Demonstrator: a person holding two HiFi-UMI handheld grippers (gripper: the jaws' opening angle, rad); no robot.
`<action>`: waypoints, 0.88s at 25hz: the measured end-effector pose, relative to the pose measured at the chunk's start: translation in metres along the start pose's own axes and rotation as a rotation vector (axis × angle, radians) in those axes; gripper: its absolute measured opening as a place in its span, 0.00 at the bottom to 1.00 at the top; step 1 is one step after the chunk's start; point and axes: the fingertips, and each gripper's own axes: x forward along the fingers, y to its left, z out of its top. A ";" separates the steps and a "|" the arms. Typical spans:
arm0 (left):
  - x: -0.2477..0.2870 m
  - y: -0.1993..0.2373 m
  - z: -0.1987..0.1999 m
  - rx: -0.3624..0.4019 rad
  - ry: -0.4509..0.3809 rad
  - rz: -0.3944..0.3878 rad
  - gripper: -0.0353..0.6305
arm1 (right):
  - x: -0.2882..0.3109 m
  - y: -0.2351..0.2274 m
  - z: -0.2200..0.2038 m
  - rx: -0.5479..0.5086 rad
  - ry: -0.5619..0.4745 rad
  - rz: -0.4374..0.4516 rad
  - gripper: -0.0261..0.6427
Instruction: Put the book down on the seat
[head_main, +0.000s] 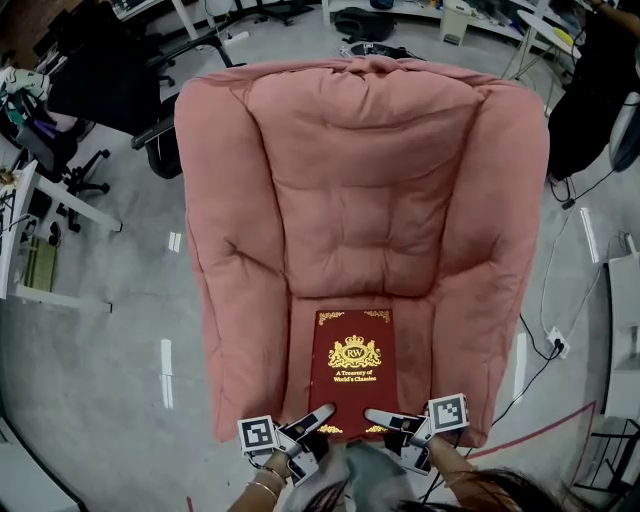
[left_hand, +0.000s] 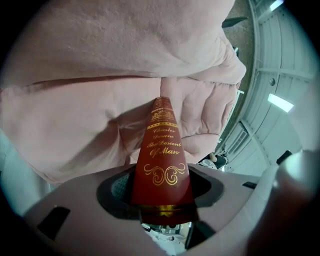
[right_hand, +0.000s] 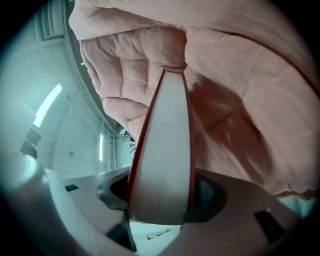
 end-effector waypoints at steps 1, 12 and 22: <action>0.004 0.001 0.002 0.001 0.007 0.001 0.42 | -0.001 -0.003 0.004 0.000 -0.008 -0.002 0.43; 0.016 0.012 0.009 0.022 0.031 0.022 0.42 | 0.005 -0.024 0.015 -0.019 -0.056 -0.055 0.45; 0.011 0.039 0.008 0.064 0.062 0.143 0.48 | 0.005 -0.049 0.013 -0.075 -0.070 -0.205 0.51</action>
